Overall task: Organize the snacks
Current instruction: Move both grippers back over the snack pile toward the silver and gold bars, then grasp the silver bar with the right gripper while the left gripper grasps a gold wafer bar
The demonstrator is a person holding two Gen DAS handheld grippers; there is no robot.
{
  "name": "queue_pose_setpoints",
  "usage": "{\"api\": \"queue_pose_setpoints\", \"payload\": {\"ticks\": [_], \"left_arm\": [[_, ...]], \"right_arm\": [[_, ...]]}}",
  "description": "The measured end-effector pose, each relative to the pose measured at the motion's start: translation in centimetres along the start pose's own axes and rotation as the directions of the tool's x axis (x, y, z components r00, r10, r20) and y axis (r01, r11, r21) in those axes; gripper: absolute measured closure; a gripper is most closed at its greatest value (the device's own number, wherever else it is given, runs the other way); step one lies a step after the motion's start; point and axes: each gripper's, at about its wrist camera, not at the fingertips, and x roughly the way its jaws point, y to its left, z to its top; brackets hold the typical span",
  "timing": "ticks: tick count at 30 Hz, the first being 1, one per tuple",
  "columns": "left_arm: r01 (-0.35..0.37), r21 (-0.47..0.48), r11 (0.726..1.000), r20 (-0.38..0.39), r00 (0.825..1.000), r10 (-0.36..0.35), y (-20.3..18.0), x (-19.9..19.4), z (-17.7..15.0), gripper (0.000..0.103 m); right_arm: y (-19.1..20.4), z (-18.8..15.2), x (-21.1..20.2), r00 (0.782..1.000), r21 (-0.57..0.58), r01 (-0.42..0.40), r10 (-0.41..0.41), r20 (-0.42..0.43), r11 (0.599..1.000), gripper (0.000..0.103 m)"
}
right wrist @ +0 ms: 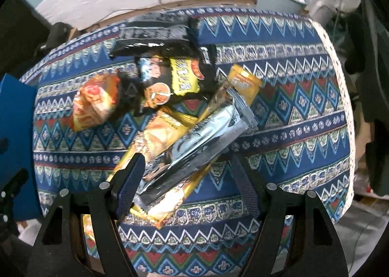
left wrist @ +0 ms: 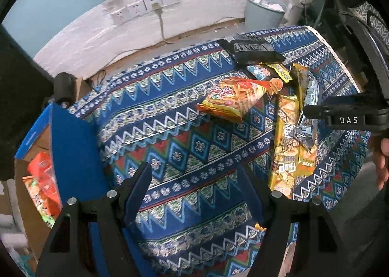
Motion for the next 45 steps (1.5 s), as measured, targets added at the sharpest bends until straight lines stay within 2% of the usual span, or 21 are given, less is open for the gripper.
{"api": "queue_pose_setpoints", "payload": {"ticks": [2, 9, 10, 11, 14, 16, 19, 28, 33, 35, 40, 43, 45], "left_arm": [[0.014, -0.007, 1.0, -0.015, 1.0, -0.014, -0.1, 0.8, 0.4, 0.029], [0.042, -0.017, 0.999, -0.037, 0.998, -0.042, -0.6, 2.3, 1.3, 0.029], [0.046, -0.012, 0.999, -0.04, 0.998, -0.047, -0.9, 2.5, 1.4, 0.029], [0.049, -0.007, 0.999, -0.042, 0.998, -0.05, -1.1, 2.5, 1.5, 0.029], [0.057, 0.017, 0.998, -0.047, 0.997, -0.056, -2.2, 2.8, 1.7, 0.029], [0.068, 0.032, 0.997, -0.055, 0.996, -0.066, -3.0, 3.0, 1.7, 0.029], [0.108, 0.059, 0.992, -0.082, 0.991, -0.103, -4.6, 3.6, 1.6, 0.029], [0.188, 0.111, 0.976, -0.135, 0.976, -0.173, -8.4, 5.0, 1.2, 0.028], [0.21, 0.104, 0.972, -0.173, 0.966, -0.19, -9.1, 6.4, 0.8, 0.028], [0.216, 0.1, 0.971, -0.184, 0.963, -0.195, -9.3, 7.2, 0.6, 0.021], [0.197, 0.118, 0.973, -0.176, 0.969, -0.175, -9.6, 7.6, 0.6, 0.02], [0.262, 0.043, 0.964, -0.196, 0.949, -0.249, -8.9, 7.3, 0.7, 0.02], [0.271, 0.017, 0.962, -0.189, 0.946, -0.263, -8.6, 7.0, 0.5, 0.02]], "right_arm": [[-0.3, 0.1, 0.5, 1.0, 0.027, -0.025, 0.026, -0.006, 0.999, 0.03], [-1.1, 0.4, 2.8, 0.999, 0.061, -0.023, 0.024, -0.022, 0.998, 0.03], [-1.1, 0.5, 3.0, 0.999, 0.065, -0.025, 0.027, -0.02, 0.998, 0.036], [-1.3, 0.5, 3.0, 0.999, 0.067, -0.03, 0.031, -0.014, 0.997, 0.049], [-1.6, 0.2, 2.6, 1.0, 0.043, -0.02, 0.02, -0.001, 0.999, 0.069], [-1.9, 0.1, 2.2, 0.999, 0.028, -0.031, 0.031, 0.006, 0.999, 0.075], [-2.4, -0.2, 1.9, 0.999, 0.014, -0.043, 0.043, 0.003, 0.999, 0.076], [-7.4, -2.1, 0.8, 0.999, 0.015, 0.016, -0.017, 0.028, 1.0, 0.076], [-10.0, -3.2, 1.1, 1.0, 0.042, 0.017, -0.017, 0.01, 0.999, 0.076], [-10.8, -3.5, 1.5, 1.0, 0.046, 0.023, -0.023, 0.001, 0.999, 0.076], [-12.5, -4.1, 2.9, 0.999, 0.058, 0.032, -0.03, -0.024, 0.998, 0.076], [-12.6, -4.3, 3.9, 0.999, 0.063, 0.032, -0.03, -0.037, 0.997, 0.076], [-13.1, -4.4, 4.0, 0.999, 0.067, 0.029, -0.027, -0.038, 0.997, 0.076]]}}
